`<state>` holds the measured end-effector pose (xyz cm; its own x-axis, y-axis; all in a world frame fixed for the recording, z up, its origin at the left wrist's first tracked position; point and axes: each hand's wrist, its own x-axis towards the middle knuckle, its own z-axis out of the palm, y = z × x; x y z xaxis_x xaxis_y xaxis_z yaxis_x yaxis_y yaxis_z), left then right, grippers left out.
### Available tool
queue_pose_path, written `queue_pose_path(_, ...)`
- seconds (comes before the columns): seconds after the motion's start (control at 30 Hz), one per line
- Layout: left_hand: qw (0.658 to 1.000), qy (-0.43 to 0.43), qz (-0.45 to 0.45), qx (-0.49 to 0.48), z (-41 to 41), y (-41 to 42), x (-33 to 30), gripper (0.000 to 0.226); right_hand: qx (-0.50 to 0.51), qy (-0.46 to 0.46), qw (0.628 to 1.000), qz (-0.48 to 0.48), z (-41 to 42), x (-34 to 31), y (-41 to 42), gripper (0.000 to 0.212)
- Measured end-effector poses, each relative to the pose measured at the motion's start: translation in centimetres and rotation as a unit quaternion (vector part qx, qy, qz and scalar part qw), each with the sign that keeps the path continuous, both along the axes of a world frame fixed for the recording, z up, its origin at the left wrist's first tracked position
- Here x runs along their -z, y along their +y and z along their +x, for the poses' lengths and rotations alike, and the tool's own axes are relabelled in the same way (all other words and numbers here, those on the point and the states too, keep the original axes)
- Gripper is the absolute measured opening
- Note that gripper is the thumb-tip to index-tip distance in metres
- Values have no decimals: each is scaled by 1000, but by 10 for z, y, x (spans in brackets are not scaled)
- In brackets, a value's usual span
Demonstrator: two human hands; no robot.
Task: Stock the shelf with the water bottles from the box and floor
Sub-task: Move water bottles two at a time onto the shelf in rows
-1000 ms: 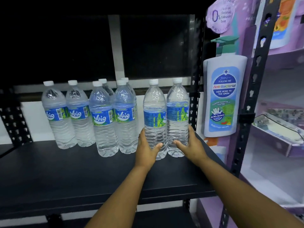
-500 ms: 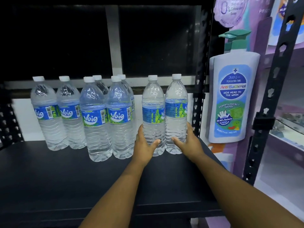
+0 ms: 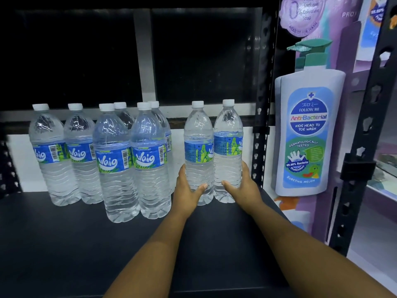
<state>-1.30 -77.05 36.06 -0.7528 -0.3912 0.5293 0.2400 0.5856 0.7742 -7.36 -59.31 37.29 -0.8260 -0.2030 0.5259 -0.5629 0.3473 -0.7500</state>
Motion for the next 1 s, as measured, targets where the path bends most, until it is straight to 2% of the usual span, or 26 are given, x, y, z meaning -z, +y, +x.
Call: queue_pose_path(1.0, 1000, 4, 14, 0, -23, -5, 2, 89, 12, -19, 998, -62, -25, 11, -17, 73)
